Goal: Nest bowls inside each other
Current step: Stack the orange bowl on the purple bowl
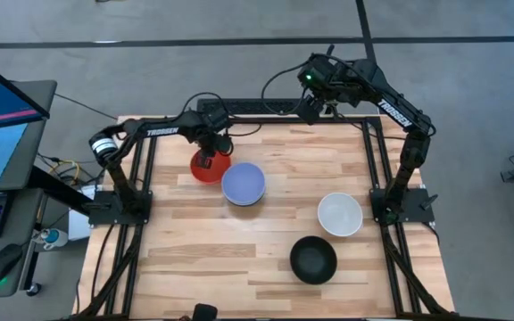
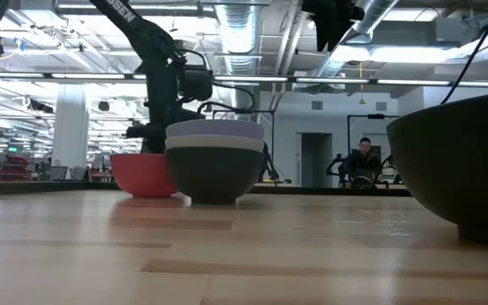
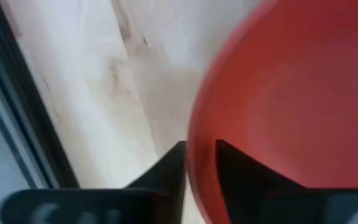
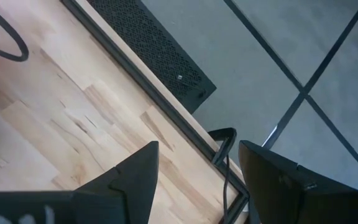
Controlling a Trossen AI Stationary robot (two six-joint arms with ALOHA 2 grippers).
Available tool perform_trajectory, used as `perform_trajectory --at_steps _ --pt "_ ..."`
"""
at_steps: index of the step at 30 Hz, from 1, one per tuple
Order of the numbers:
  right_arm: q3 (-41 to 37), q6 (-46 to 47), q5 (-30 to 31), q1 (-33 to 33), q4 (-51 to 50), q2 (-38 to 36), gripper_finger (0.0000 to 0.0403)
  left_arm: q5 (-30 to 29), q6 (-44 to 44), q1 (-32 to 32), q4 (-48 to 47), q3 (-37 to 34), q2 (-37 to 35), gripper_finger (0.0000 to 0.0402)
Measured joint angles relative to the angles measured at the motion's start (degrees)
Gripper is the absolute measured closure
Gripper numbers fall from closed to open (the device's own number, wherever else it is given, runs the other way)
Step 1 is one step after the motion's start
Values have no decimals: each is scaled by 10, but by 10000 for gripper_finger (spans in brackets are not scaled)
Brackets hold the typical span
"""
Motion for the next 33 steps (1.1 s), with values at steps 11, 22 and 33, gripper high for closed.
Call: perform_trajectory --at_steps 11,22,33 --pt "0 -18 1 -7 1 0 158 36 -108 -13 -195 129 0 400" --pt "0 -32 0 -17 1 0 158 61 -176 -67 -328 373 -4 401" --pt "0 -32 0 -15 0 0 158 103 -238 -167 -312 388 42 401"
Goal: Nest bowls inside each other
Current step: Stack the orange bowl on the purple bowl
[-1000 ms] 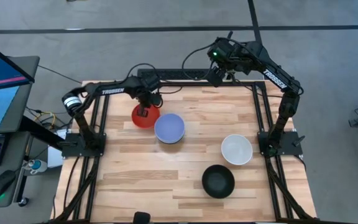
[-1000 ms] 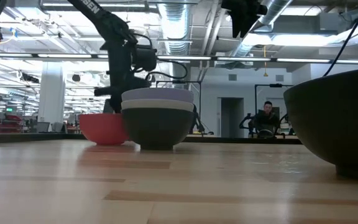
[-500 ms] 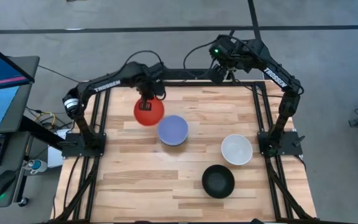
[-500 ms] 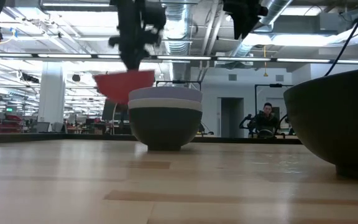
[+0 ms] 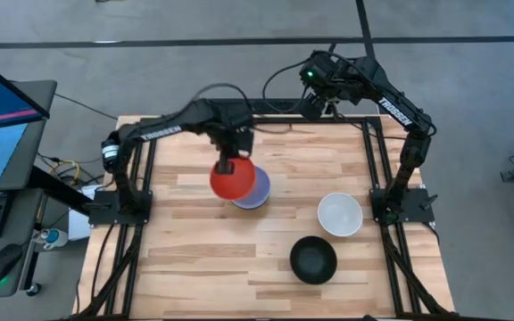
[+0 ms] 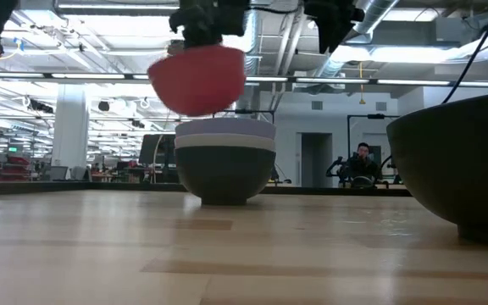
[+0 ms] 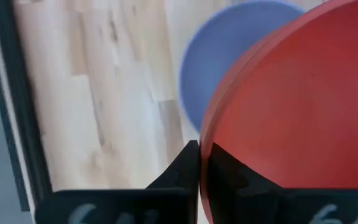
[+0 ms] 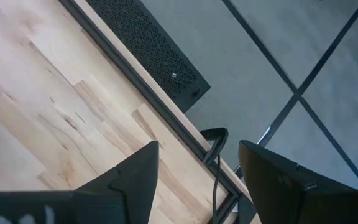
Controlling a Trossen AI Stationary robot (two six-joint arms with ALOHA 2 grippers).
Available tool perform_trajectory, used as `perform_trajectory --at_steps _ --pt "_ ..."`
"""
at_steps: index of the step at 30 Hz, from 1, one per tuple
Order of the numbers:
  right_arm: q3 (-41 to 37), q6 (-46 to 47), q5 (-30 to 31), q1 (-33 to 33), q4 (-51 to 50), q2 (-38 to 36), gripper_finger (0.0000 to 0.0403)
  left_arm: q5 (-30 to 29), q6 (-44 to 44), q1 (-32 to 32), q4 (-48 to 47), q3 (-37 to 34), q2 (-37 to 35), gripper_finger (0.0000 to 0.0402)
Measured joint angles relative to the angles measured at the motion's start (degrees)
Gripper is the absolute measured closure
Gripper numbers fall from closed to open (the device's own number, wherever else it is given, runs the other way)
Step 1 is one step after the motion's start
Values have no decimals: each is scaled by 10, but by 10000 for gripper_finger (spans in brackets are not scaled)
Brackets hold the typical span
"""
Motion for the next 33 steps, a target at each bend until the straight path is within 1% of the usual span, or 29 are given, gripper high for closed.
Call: perform_trajectory --at_steps 3,5,12,16,21,24,26,28,33 --pt "0 1 -2 3 0 0 158 -16 0 -23 6 0 36 401" --pt "0 2 -3 11 0 0 158 -16 0 -31 15 0 54 401" --pt "0 23 -7 43 0 -18 158 -8 5 -33 39 1 79 401" --pt "0 60 -9 70 0 -46 158 -20 9 -32 43 0 92 401" --pt "0 93 -12 104 0 -74 158 -18 2 -31 12 0 128 401" --pt "-5 108 -13 120 2 -83 158 -17 -7 -31 2 1 133 401" --pt "-39 117 -13 131 1 -99 158 -16 -21 -31 15 1 132 395" --pt "-97 135 -13 139 0 -125 158 -21 -30 -31 36 0 127 383" --pt "-302 192 -3 144 -2 -225 158 -8 -30 -35 68 0 90 337"
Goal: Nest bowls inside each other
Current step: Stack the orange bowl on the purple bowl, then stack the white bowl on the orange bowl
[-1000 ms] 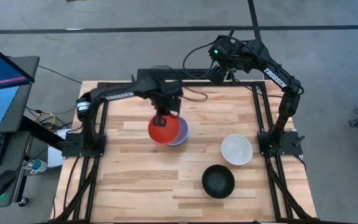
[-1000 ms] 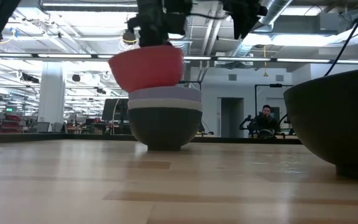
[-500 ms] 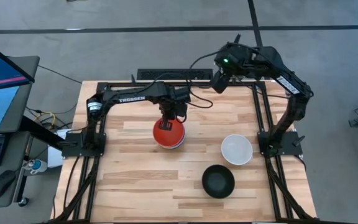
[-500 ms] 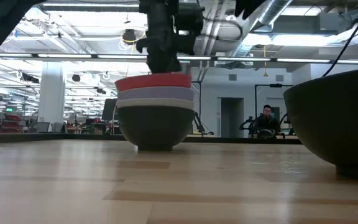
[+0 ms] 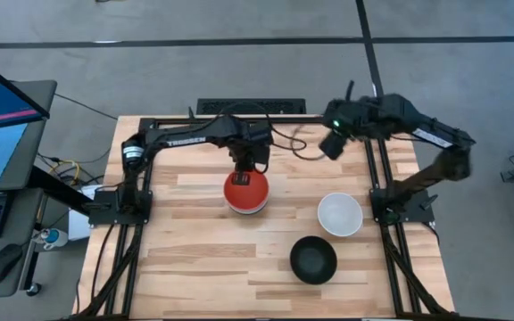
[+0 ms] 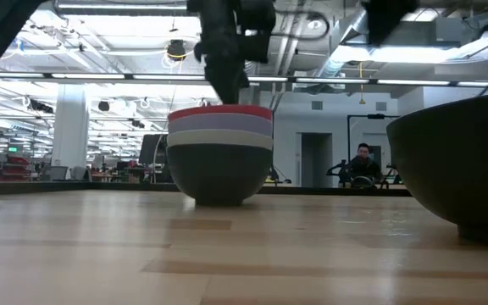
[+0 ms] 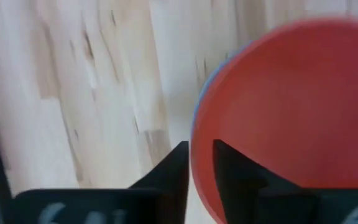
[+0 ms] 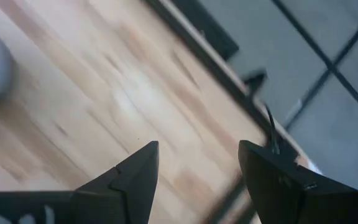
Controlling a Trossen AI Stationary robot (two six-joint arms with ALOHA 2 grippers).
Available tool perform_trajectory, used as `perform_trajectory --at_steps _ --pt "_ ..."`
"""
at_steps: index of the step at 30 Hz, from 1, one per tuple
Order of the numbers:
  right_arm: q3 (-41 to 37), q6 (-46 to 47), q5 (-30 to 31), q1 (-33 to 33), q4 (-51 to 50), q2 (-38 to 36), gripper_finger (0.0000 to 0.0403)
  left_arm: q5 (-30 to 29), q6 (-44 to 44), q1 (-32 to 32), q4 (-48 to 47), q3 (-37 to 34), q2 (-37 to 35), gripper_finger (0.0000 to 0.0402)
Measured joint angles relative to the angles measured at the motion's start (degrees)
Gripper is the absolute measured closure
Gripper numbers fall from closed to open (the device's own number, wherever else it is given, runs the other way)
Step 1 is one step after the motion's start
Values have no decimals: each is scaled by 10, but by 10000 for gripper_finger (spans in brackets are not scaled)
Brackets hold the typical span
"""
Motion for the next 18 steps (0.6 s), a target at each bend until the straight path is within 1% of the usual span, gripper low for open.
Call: perform_trajectory --at_steps 3,8,11,13,15,18 --pt "-90 37 -9 19 0 -63 158 2 2 -5 14 0 -14 303" --pt "-190 123 -17 68 1 -158 158 -7 -23 -8 -10 0 -30 242" --pt "-258 190 -52 99 1 -201 158 -8 -46 -22 -7 0 -52 216" --pt "-305 236 -84 121 6 -211 158 -15 -62 -32 8 0 -73 205" --pt "-357 273 -102 140 18 -211 158 -26 -78 -41 30 0 -91 199" --pt "-421 292 -116 169 52 -197 158 -28 -104 -47 53 0 -112 196"
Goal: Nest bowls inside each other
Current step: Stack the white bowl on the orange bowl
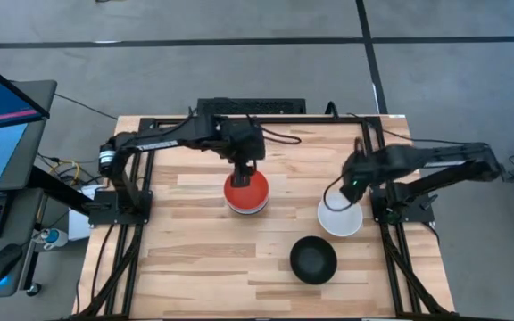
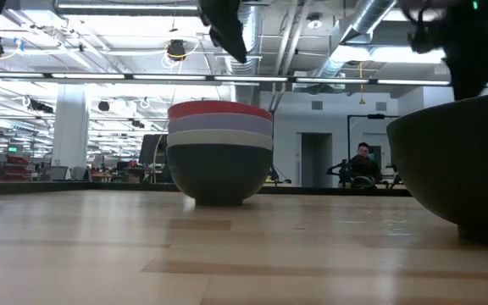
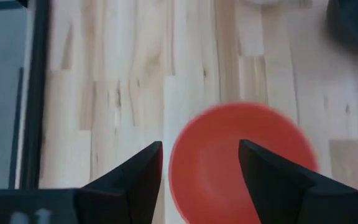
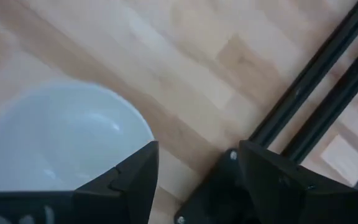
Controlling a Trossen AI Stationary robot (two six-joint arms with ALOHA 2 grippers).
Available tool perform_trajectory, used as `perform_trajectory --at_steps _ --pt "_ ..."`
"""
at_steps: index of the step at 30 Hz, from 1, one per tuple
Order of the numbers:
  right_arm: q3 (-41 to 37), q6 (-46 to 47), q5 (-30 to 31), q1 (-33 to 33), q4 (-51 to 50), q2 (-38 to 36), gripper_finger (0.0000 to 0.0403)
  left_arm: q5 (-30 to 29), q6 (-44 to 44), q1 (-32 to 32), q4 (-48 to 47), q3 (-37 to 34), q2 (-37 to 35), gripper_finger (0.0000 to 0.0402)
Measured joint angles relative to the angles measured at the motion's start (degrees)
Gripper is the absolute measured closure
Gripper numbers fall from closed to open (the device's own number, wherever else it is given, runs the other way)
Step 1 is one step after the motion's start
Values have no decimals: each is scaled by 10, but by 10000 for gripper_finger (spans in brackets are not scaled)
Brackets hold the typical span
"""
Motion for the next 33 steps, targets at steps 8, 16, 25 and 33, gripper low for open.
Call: perform_trajectory --at_steps 8,16,25,33 --pt "-82 39 -14 36 23 37 158 -12 -49 -5 -20 0 -16 196" --pt "-99 105 -37 61 102 36 158 -20 -54 -24 -35 0 -16 196" --pt "-117 149 -62 88 132 39 158 -15 -70 -27 -37 0 -16 196" --pt "-143 193 -71 124 163 60 158 -15 -85 -27 -53 0 -16 196"
